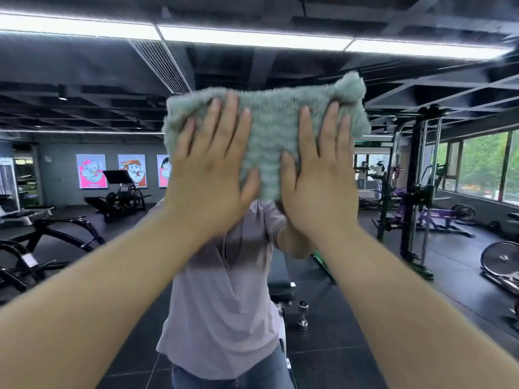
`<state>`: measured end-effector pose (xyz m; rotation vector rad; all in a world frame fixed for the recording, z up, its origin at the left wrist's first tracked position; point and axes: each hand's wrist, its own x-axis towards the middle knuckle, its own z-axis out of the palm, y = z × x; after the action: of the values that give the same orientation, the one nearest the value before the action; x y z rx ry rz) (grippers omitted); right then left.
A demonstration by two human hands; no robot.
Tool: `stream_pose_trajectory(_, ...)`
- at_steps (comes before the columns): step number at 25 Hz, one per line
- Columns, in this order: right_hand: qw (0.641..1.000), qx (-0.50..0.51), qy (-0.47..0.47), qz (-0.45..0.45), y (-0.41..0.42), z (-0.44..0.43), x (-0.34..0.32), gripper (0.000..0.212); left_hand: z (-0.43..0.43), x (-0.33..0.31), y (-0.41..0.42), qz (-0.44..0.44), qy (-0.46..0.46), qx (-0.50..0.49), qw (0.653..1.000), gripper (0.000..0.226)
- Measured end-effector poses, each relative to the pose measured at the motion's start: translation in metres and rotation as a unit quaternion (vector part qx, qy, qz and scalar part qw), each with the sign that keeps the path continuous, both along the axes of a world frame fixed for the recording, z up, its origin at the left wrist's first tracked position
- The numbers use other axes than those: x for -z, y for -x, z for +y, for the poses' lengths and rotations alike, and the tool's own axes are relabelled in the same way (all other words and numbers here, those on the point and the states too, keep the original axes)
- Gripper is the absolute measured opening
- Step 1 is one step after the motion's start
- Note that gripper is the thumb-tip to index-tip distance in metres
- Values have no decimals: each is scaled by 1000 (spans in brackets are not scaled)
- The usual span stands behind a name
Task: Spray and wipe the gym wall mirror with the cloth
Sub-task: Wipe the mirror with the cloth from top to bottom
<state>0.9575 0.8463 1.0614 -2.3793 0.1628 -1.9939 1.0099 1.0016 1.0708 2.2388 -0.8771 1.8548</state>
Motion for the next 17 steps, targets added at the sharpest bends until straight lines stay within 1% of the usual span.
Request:
stream_pose_trajectory(2, 1000, 12, 1, 15, 15, -25, 73, 60, -32, 62, 14, 0, -22, -5, 1000, 76)
stream_pose_trajectory(3, 999, 15, 10, 36, 23, -39, 104, 59, -46, 82, 19, -1, -32, -5, 999, 76)
stream_pose_trajectory(4, 998, 27, 23, 54, 29, -60, 120, 59, -64, 85, 23, -12, -41, 3, 999, 75)
stream_pose_trajectory(5, 997, 36, 34, 57, 35, -90, 115, 59, -88, 72, 27, -26, -49, 11, 998, 75)
stream_pose_trajectory(6, 997, 47, 38, 40, 38, -114, 92, 60, -107, 48, 32, -38, -57, 10, 998, 75)
stream_pose_trajectory(8, 997, 67, 20, 13, 48, -159, 24, 64, -149, -9, 45, -38, -55, 11, 998, 76)
stream_pose_trajectory(10, 997, 66, 10, 35, 65, -211, -38, 65, -196, -51, 57, -13, -34, -6, 999, 77)
stream_pose_trajectory(12, 996, 58, 34, 55, 74, -240, -51, 64, -226, -57, 64, -7, -3, -18, 1000, 73)
stream_pose_trajectory(13, 997, 53, 42, 45, 77, -252, -39, 63, -239, -49, 68, -17, 4, -17, 1000, 72)
stream_pose_trajectory(15, 998, 54, 30, 19, 76, -258, 15, 62, -252, -12, 70, -50, -4, -3, 999, 69)
stream_pose_trajectory(17, 998, 40, 25, 49, 81, -253, 92, 60, -258, 49, 73, -54, -43, 6, 998, 68)
